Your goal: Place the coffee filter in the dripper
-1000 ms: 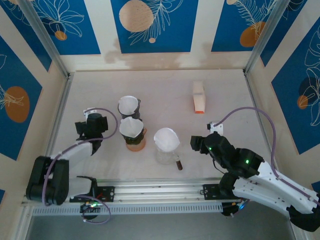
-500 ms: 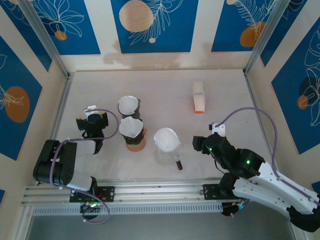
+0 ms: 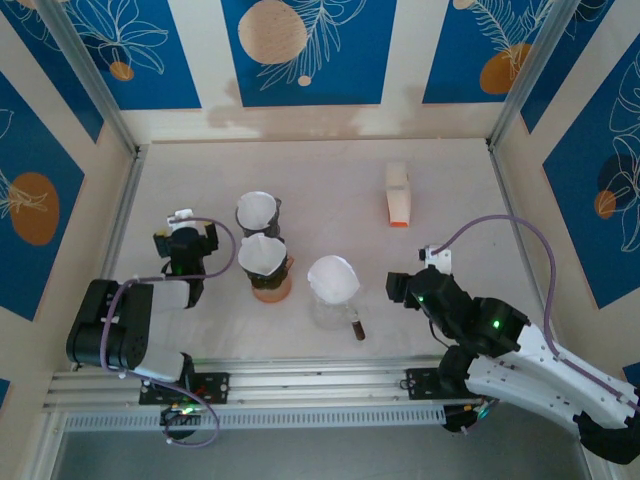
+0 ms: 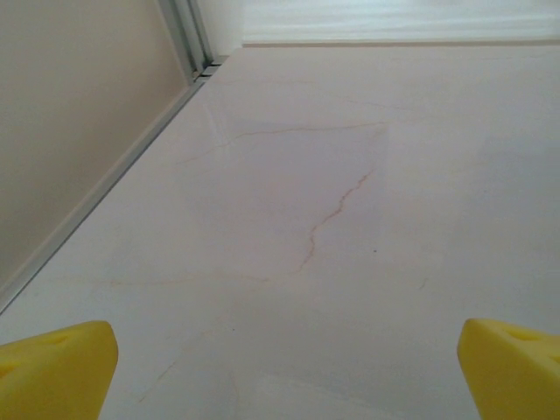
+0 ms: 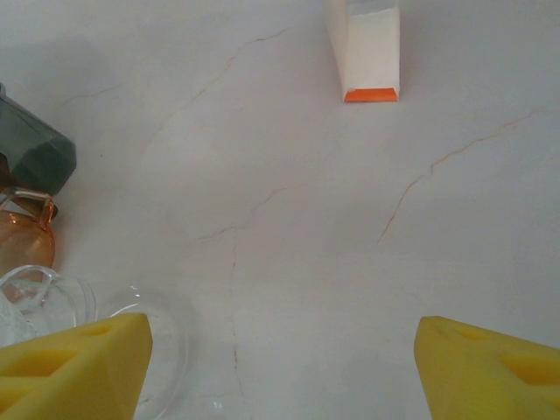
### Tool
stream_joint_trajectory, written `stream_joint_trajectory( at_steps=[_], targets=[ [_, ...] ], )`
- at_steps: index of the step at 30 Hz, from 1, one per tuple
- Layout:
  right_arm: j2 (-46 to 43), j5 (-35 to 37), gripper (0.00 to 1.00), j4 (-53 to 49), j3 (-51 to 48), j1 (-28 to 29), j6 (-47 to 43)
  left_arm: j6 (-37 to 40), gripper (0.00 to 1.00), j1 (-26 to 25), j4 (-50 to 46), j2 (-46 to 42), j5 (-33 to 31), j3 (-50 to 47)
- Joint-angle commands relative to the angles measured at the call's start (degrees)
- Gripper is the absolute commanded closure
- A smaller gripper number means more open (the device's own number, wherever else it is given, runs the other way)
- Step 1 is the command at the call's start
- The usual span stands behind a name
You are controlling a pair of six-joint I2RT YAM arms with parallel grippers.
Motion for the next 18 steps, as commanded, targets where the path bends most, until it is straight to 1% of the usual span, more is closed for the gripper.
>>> stream_joint_trajectory(
  at_steps=[1, 6, 8, 10, 11, 12, 13, 14, 15, 17, 18],
  targets=[
    [-1.06, 1.66, 0.21, -1.85, 1.48, -0.15, 1.67, 1.58, 0.00, 0.84, 2.90, 0.99, 4.81, -0.17],
    [-1.55, 1.41, 0.21, -1.59, 0.92, -0.12, 2.27, 1.81, 0.00, 0.82, 2.92, 1.20, 6.20, -0.08],
    [-1.55, 1.12, 0.21, -1.37, 0.82, -0.12, 2.45, 2.70, 0.00, 0.85, 2.32, 1.85, 8.12, 0.73],
    [-1.57, 0.91, 0.21, -1.24, 0.91, -0.11, 2.46, 3.87, 0.00, 0.86, 1.12, 2.98, 11.71, 1.82],
    [-1.60, 0.82, 0.21, -1.39, 1.00, -0.12, 2.54, 4.01, 0.00, 1.10, 3.03, 3.23, 13.35, 0.96],
    [-1.55, 0.84, 0.21, -1.55, 1.09, -0.12, 2.42, 3.41, 0.00, 1.67, 7.56, 3.99, 14.20, -1.80],
    [-1.69, 0.87, 0.21, -1.71, 1.17, -0.15, 2.38, 3.99, 0.00, 1.76, 18.09, 7.06, 13.69, -4.51],
    [-1.61, 0.92, 0.21, -1.93, 1.26, -0.10, 2.40, 3.76, 0.00, 1.77, 16.13, 6.14, 13.67, -4.18],
    [-1.68, 0.94, 0.21, -2.04, 1.27, -0.14, 2.21, 3.14, 0.00, 1.77, 8.39, 4.30, 13.80, -2.23],
    [-1.67, 1.21, 0.21, -2.03, 1.17, -0.08, 2.14, 4.14, 0.00, 1.62, 12.97, 6.29, 13.88, -2.56],
    [-1.69, 1.54, 0.21, -1.99, 1.09, -0.10, 2.24, 3.86, 0.00, 1.62, 10.71, 5.47, 14.00, -2.30]
  ],
)
